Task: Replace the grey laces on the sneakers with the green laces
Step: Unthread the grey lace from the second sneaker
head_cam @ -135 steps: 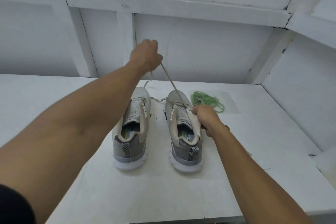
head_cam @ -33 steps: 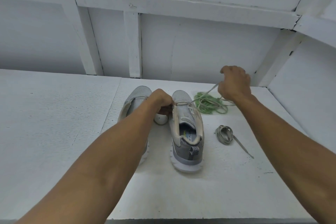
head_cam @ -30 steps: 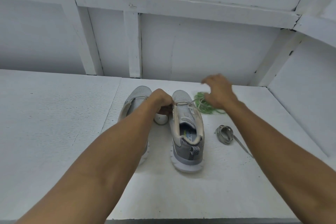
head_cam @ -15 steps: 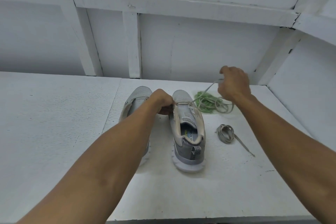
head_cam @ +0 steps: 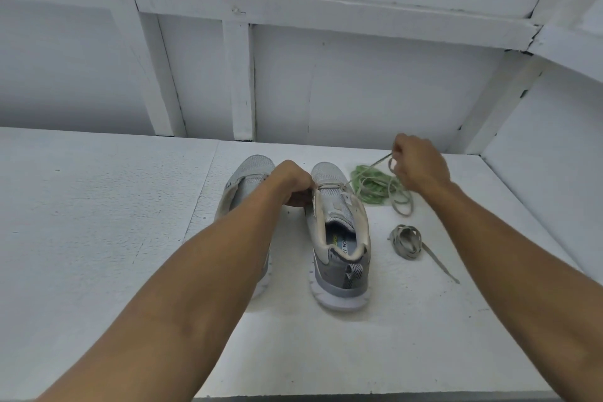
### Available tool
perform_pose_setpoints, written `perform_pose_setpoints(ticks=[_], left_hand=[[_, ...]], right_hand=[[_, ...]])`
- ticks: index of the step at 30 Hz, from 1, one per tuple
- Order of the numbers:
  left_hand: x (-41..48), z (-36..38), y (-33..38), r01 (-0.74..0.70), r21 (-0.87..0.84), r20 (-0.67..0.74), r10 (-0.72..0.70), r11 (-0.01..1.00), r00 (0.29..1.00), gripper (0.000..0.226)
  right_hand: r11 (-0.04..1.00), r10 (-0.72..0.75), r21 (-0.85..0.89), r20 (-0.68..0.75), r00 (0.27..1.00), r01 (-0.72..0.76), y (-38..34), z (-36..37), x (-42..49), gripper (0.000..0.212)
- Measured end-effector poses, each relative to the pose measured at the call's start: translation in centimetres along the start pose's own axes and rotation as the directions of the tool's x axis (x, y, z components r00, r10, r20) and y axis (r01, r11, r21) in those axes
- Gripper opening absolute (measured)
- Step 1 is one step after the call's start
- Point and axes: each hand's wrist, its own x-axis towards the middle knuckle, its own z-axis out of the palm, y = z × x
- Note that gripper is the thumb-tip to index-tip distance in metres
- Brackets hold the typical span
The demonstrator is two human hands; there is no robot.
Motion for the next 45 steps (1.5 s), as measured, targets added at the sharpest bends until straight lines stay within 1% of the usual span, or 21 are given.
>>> perform_pose_setpoints(ticks=[1, 2, 3, 4, 5, 6, 8, 10, 13, 15, 21, 26, 29, 33, 36, 38, 39, 40, 41, 43, 45], left_hand=[[0.0, 0.0, 0.0, 0.001, 0.004, 0.001, -0.001, 1.0, 1.0, 0.032], [-0.1, 0.0, 0.0, 0.002, 0.004, -0.001, -0.002, 1.0, 1.0, 0.032], [-0.1, 0.0, 0.0, 0.002, 0.003, -0.001, -0.002, 1.0, 1.0, 0.032], [0.0, 0.0, 0.0, 0.003, 0.003, 0.001, -0.003, 1.0, 1.0, 0.032], [0.0, 0.0, 0.0, 0.004, 0.004, 0.001, -0.004, 1.0, 1.0, 0.032], [-0.1, 0.0, 0.0, 0.002, 0.004, 0.0, -0.002, 1.0, 1.0, 0.032], [-0.1, -0.1, 0.0, -0.006, -0.002, -0.008, 0.006, 1.0, 1.0, 0.031], [-0.1, -0.1, 0.1, -0.007, 0.004, -0.01, 0.007, 1.0, 1.0, 0.03], [0.1, 0.0, 0.0, -0.005, 0.01, -0.009, 0.005, 1.0, 1.0, 0.03], [0.2, -0.1, 0.0, -0.007, 0.011, -0.011, 0.007, 1.0, 1.0, 0.03], [0.2, 0.0, 0.0, 0.001, 0.011, 0.007, -0.001, 1.0, 1.0, 0.03], [0.4, 0.0, -0.1, 0.005, 0.009, 0.015, -0.005, 1.0, 1.0, 0.03], [0.5, -0.1, -0.1, 0.012, 0.015, 0.022, -0.012, 1.0, 1.0, 0.028], [0.0, 0.0, 0.1, -0.026, 0.05, 0.012, 0.025, 0.998, 1.0, 0.025], [-2.2, -0.8, 1.5, -0.093, 0.121, 0.061, 0.087, 0.988, 0.994, 0.029], [-4.6, -1.8, 3.0, -0.211, 0.128, 0.144, 0.192, 0.969, 0.971, 0.053], [-6.2, -2.2, 3.7, -0.307, 0.095, 0.189, 0.286, 0.947, 0.939, 0.061], [-8.0, -2.2, 4.2, -0.402, 0.032, 0.234, 0.384, 0.915, 0.893, 0.064], [-9.8, -2.2, 4.4, -0.48, -0.034, 0.271, 0.471, 0.877, 0.84, 0.064], [-13.5, -1.9, 3.9, -0.592, -0.084, 0.314, 0.585, 0.802, 0.748, 0.056], [-16.6, -1.8, 2.2, -0.642, -0.161, 0.311, 0.656, 0.749, 0.688, 0.041]], right_hand=[[1.0, 0.001, -0.027, 0.028, 1.0, 0.0, 0.6, -0.4, 0.5, 0.014], [0.998, -0.013, -0.056, 0.079, 0.997, 0.017, 0.8, -0.7, 0.8, 0.022], [0.997, -0.03, -0.063, 0.141, 0.989, 0.04, 0.5, -0.8, 0.9, 0.036], [0.998, -0.052, -0.034, 0.199, 0.979, 0.06, 0.0, -0.5, 0.7, 0.048], [0.996, -0.083, 0.008, 0.243, 0.967, 0.083, -0.7, -0.1, 0.5, 0.052], [0.992, -0.126, 0.045, 0.275, 0.953, 0.119, -1.5, 0.5, 0.0, 0.049], [0.975, -0.221, 0.076, 0.319, 0.922, 0.208, -2.9, 2.1, -0.9, 0.035], [0.958, -0.287, 0.102, 0.322, 0.902, 0.268, -3.9, 3.0, -1.9, 0.024], [0.954, -0.292, 0.156, 0.288, 0.912, 0.257, -4.1, 3.2, -2.4, 0.016], [0.962, -0.27, 0.108, 0.263, 0.926, 0.25, -3.6, 2.7, -2.1, 0.018], [0.99, -0.119, 0.097, 0.155, 0.981, 0.105, -0.8, 0.1, -0.8, 0.018], [0.998, -0.036, 0.06, 0.024, 0.999, 0.034, 1.0, -1.9, -0.1, 0.019], [0.997, 0.014, 0.075, -0.045, 0.999, -0.01, 2.3, -3.4, 0.3, 0.019], [0.992, -0.016, 0.123, -0.066, 0.998, 0.024, 2.9, -5.0, 0.2, 0.017], [0.969, -0.119, 0.204, -0.112, 0.986, 0.14, 1.3, -6.5, -0.7, 0.016], [0.934, -0.204, 0.266, -0.144, 0.968, 0.237, -0.5, -7.7, -1.6, 0.015], [0.912, -0.246, 0.293, -0.173, 0.954, 0.288, -1.5, -8.5, -2.1, 0.015], [0.886, -0.289, 0.311, -0.21, 0.934, 0.344, -2.6, -9.2, -2.7, 0.014], [0.857, -0.33, 0.324, -0.254, 0.909, 0.402, -3.7, -10.0, -3.2, 0.014], [0.797, -0.393, 0.339, -0.339, 0.855, 0.5, -5.8, -11.4, -4.1, 0.014], [0.768, -0.433, 0.318, -0.383, 0.816, 0.556, -7.3, -12.4, -4.7, 0.015]])
